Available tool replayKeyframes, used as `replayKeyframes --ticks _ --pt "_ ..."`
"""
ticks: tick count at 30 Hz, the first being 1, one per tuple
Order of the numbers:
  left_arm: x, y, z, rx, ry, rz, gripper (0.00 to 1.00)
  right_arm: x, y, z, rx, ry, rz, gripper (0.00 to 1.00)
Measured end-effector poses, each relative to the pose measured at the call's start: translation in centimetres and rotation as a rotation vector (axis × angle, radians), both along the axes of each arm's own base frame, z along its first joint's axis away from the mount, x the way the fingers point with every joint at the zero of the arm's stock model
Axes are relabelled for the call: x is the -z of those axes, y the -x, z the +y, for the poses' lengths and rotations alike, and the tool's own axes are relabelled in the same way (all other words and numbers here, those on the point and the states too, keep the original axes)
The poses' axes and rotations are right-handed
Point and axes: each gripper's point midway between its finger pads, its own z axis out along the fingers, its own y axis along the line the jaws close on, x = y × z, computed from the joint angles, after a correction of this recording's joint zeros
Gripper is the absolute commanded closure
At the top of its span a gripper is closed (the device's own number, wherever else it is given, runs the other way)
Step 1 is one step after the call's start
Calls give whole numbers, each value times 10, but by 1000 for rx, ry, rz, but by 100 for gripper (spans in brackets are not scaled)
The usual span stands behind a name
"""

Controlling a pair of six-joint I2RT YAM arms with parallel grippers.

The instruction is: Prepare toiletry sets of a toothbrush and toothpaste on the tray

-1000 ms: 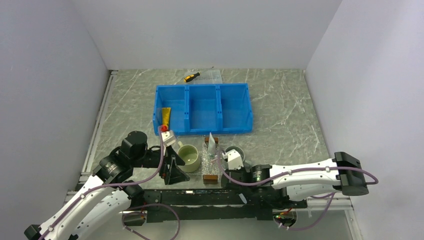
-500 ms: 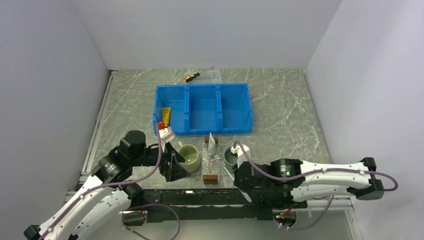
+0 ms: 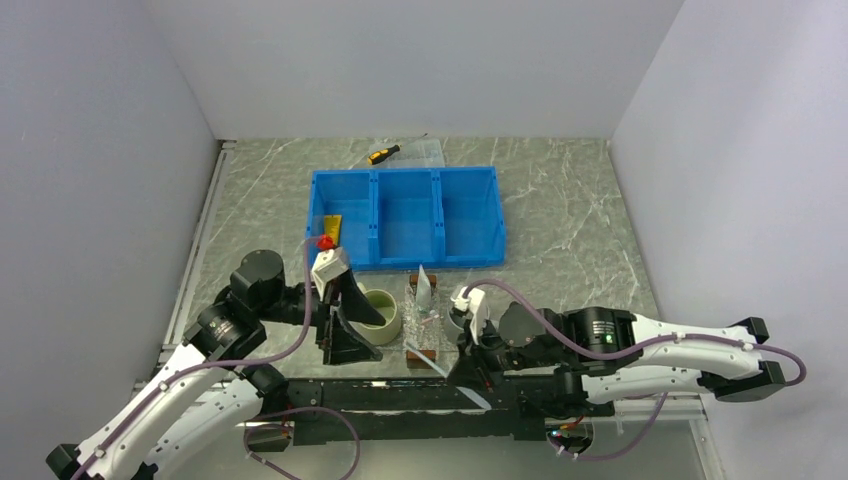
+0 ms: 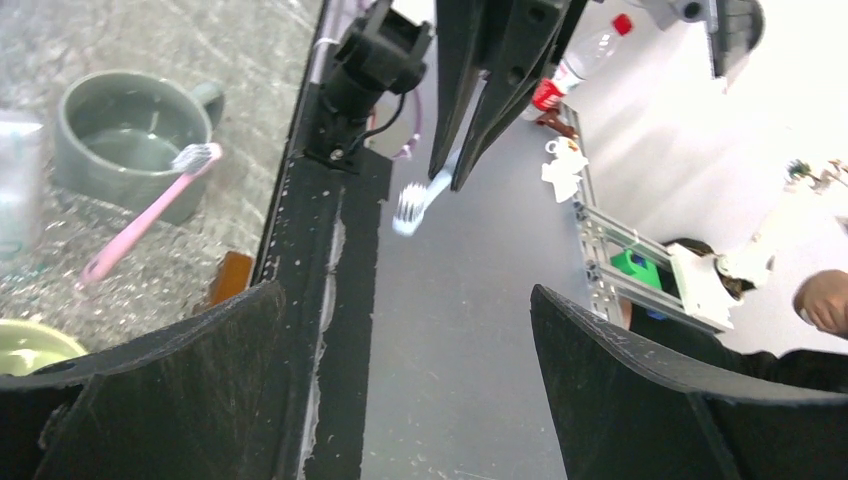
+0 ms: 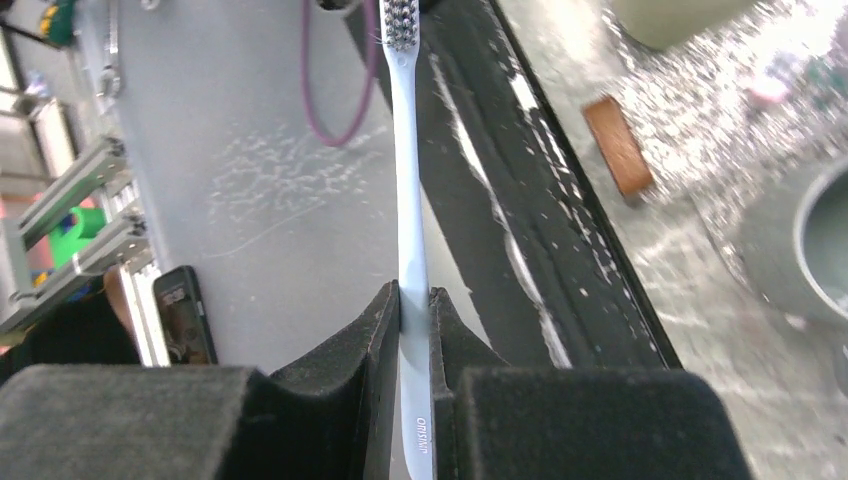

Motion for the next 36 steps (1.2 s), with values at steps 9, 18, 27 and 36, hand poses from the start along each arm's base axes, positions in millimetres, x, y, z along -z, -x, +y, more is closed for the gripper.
replayKeyframes --ticks 9,18,27,36 --pt "-25 18 4 92 64 -35 2 -31 16 45 -156 -130 -21 100" --pt "-28 30 10 129 76 -53 19 -51 12 66 -169 -184 -49 100" --pt "-29 34 13 138 70 -65 35 -47 4 73 -146 -176 -46 100" --pt "-32 35 15 136 63 -78 48 -44 3 76 -149 -168 -30 100"
